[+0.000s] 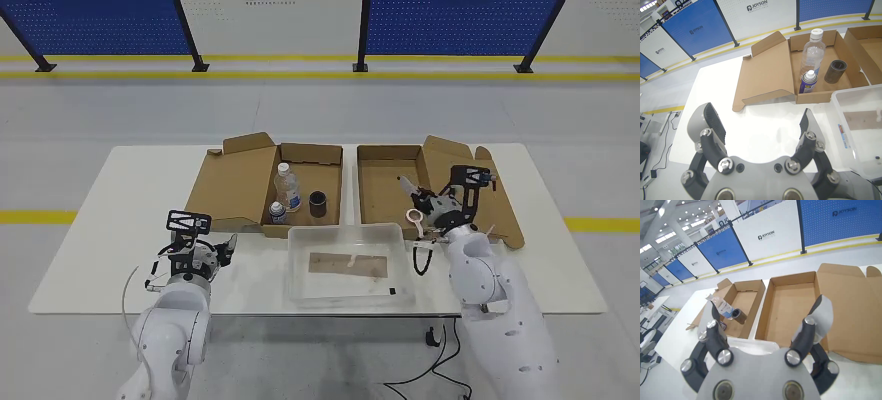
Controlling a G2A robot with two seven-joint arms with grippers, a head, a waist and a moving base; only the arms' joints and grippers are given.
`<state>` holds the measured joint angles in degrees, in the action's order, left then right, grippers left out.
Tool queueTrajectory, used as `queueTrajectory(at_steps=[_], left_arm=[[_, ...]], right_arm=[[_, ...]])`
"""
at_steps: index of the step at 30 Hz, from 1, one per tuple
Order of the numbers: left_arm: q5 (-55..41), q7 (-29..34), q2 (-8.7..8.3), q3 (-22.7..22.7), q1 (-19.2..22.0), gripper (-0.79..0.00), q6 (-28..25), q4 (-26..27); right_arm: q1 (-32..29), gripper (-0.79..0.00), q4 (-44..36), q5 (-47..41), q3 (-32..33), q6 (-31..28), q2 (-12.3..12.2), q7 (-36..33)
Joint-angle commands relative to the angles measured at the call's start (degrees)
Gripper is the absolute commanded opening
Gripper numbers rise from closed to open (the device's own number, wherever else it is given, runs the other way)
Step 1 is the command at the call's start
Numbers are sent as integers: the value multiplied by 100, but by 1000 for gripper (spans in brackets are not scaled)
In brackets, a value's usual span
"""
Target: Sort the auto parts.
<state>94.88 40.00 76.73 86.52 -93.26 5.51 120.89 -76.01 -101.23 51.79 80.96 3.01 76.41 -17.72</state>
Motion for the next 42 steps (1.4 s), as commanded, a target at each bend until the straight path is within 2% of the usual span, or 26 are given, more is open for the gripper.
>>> queueTrajectory(at_steps=[1,10,16,42], left_arm=[[0,0,0,0,0,0,0,0],[0,0,0,0,0,0,0,0],[0,0,0,0,0,0,0,0],[0,0,0,0,0,0,0,0]], right_arm=[[-410,0,-358,-69,108,-13,-16,66],[-1533,0,-1389,116,580,37,-89,135],[-2041,0,-1668,157,1002,-65,-138,39],[-2055,-1,-1677,178,1022,-73,-142,20]])
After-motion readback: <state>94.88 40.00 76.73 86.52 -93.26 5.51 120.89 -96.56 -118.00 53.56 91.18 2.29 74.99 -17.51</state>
